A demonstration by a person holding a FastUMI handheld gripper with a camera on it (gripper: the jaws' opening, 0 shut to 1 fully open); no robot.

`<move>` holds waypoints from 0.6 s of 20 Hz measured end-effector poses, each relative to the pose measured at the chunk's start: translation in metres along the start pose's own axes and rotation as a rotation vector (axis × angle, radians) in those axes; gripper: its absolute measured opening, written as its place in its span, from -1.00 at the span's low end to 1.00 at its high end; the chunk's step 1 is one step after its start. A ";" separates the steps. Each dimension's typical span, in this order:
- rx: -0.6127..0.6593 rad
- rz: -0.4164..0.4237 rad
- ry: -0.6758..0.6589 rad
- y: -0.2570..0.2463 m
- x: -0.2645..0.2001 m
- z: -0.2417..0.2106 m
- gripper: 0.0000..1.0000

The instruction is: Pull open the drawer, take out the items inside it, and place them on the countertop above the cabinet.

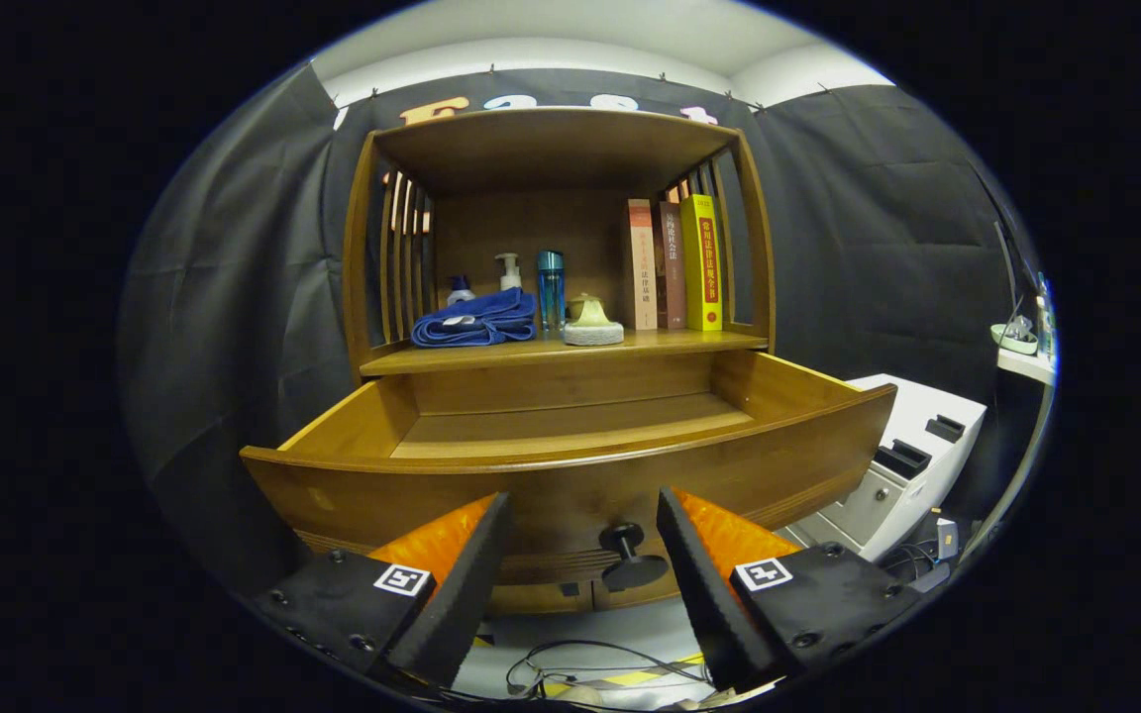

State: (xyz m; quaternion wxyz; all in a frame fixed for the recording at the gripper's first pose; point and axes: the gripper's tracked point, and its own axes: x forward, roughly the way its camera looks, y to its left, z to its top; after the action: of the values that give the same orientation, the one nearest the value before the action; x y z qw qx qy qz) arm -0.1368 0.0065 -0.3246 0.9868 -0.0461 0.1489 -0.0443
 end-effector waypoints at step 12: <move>0.003 0.014 0.007 0.006 0.010 -0.008 0.91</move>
State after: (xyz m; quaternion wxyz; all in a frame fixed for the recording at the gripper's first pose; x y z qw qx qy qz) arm -0.1288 0.0112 -0.3356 0.9866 -0.0433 0.1526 -0.0379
